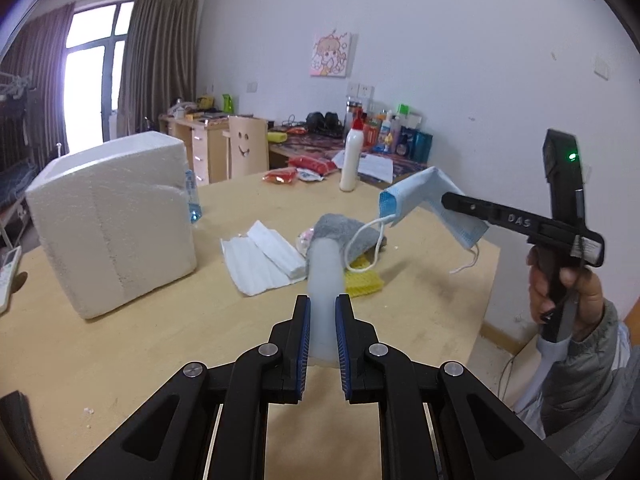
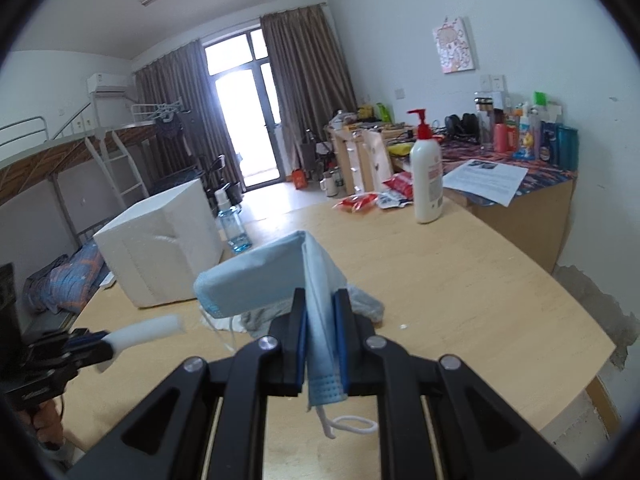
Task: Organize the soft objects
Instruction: 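Lift white tube with left gripper while right gripper lifts blue mask toward styrofoam box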
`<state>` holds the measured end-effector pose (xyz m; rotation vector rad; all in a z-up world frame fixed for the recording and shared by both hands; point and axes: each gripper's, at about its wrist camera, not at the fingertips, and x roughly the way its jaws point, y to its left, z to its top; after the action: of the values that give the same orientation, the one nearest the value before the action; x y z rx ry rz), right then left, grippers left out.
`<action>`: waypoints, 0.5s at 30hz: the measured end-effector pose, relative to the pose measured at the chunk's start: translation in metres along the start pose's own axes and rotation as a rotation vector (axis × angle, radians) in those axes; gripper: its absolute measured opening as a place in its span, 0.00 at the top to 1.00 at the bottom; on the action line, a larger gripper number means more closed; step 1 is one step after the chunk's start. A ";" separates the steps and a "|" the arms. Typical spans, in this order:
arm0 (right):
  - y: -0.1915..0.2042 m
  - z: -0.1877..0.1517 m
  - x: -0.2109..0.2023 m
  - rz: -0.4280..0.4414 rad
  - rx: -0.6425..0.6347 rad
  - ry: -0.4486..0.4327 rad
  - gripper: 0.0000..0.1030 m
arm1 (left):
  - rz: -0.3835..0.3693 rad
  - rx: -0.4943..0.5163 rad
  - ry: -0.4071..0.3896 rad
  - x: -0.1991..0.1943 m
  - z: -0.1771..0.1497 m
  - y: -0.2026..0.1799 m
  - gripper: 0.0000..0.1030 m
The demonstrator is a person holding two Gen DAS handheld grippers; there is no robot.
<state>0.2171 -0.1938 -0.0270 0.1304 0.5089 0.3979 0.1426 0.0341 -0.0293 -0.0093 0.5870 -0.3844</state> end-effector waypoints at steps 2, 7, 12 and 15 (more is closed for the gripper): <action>-0.001 -0.001 -0.001 0.004 0.003 0.000 0.84 | -0.010 -0.005 -0.015 -0.009 -0.002 -0.001 0.87; 0.003 -0.006 -0.008 0.021 0.001 -0.009 0.84 | 0.032 -0.041 -0.060 -0.031 -0.003 0.003 0.87; 0.006 -0.010 -0.011 0.045 -0.002 -0.025 0.84 | 0.107 -0.087 -0.121 -0.042 -0.002 0.010 0.87; 0.011 -0.010 -0.017 0.068 -0.012 -0.049 0.84 | 0.147 -0.126 -0.157 -0.049 -0.004 0.014 0.87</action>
<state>0.1946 -0.1907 -0.0259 0.1460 0.4547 0.4626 0.1082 0.0649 -0.0076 -0.1151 0.4531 -0.2011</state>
